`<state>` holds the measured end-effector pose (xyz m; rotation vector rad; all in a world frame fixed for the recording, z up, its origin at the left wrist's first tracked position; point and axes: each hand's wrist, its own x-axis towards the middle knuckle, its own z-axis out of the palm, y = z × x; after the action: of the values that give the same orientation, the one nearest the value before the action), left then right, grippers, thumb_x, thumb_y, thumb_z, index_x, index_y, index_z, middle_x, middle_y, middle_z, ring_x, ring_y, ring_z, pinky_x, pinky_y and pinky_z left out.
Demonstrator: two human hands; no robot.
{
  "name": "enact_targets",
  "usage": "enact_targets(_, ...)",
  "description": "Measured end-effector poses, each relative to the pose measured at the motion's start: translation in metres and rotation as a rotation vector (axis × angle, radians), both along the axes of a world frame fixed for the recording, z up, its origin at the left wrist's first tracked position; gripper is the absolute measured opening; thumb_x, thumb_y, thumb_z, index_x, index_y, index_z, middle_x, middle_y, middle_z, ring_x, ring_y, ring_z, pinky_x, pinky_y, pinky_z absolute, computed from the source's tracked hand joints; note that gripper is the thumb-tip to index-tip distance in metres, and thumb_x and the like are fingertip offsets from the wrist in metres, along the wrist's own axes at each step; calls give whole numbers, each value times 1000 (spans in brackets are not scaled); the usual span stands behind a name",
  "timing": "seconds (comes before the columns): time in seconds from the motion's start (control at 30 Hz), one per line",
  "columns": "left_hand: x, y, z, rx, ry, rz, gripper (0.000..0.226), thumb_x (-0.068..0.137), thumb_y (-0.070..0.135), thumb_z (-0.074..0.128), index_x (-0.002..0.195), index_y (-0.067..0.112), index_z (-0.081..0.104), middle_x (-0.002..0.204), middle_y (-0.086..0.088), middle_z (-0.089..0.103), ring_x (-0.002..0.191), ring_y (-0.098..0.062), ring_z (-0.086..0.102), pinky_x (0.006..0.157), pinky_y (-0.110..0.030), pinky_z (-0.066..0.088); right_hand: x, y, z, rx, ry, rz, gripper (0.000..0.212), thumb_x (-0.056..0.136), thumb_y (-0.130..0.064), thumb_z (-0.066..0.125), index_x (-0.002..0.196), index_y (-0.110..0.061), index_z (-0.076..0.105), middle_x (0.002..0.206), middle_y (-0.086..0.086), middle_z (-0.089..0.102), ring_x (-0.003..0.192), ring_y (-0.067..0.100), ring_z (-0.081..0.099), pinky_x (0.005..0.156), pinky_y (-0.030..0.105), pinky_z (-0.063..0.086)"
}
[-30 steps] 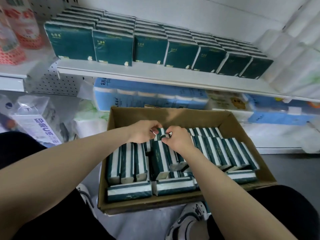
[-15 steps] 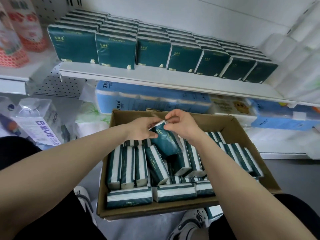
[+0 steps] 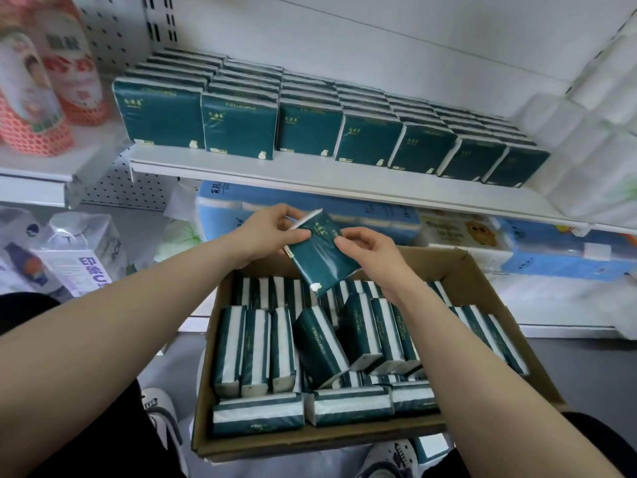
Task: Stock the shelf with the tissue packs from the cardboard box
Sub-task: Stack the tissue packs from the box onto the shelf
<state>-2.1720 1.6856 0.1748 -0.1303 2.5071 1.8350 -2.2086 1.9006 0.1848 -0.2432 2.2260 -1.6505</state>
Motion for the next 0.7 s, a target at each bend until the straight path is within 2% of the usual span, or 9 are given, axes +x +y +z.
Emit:
enact_targets(0.07, -2, -1, 4, 18, 51, 59, 29, 90, 24, 67, 116, 15, 59, 108, -5, 66, 101, -18, 63, 83, -31, 53, -1, -4, 4, 14, 30, -5, 39, 88, -31, 74, 123, -21, 61, 111, -2, 68, 102, 13, 66, 80, 22, 51)
enact_targets(0.17, -3, 0, 14, 180, 106, 168, 24, 92, 20, 65, 113, 16, 55, 114, -10, 64, 106, -22, 63, 87, -38, 56, -5, -11, 10, -32, 10, -108, 51, 85, -34, 77, 129, -21, 53, 117, -2, 64, 107, 14, 63, 86, 29, 53)
enact_targets(0.27, -6, -2, 26, 244, 180, 246, 25, 92, 18, 65, 114, 17, 52, 115, -9, 64, 109, -23, 63, 94, -45, 53, -12, -18, 18, -64, 66, -139, 43, 88, -29, 74, 124, -16, 56, 112, 1, 67, 100, 15, 64, 70, 22, 51)
enact_targets(0.33, -6, -3, 35, 238, 223, 276, 33, 92, 16, 64, 120, 12, 47, 113, -8, 65, 105, -22, 64, 93, -41, 54, -17, -24, 26, -92, 126, -141, 34, 89, -25, 74, 118, -14, 60, 108, 1, 69, 95, 14, 66, 64, 19, 51)
enact_targets(0.47, -11, -10, 50, 121, 357, 312, 27, 93, 16, 63, 115, 15, 49, 107, 1, 69, 94, -4, 65, 86, -20, 52, -30, -38, 42, -149, 215, -154, 33, 89, -24, 74, 117, -13, 62, 106, 3, 70, 87, 14, 65, 73, 24, 52)
enact_targets(0.5, -13, -14, 53, 80, 390, 328, 24, 92, 16, 64, 113, 18, 52, 109, 3, 67, 98, -2, 63, 87, -19, 51, -34, -41, 46, -143, 241, -153, 33, 89, -24, 73, 118, -14, 62, 108, 2, 70, 89, 14, 65, 75, 26, 53)
enact_targets(0.57, -19, -21, 56, -8, 444, 361, 24, 91, 16, 64, 114, 24, 58, 115, 1, 64, 108, -9, 59, 93, -27, 51, -44, -47, 52, -107, 295, -163, 32, 90, -25, 72, 119, -16, 62, 108, 0, 69, 93, 15, 65, 81, 31, 56)
enact_targets(0.7, -29, -23, 58, -116, 437, 376, 34, 93, 15, 61, 127, 20, 59, 119, -6, 59, 103, -13, 57, 94, -25, 47, -62, -60, 58, -28, 365, -185, 30, 90, -26, 70, 119, -19, 63, 108, -2, 69, 98, 16, 65, 90, 39, 56)
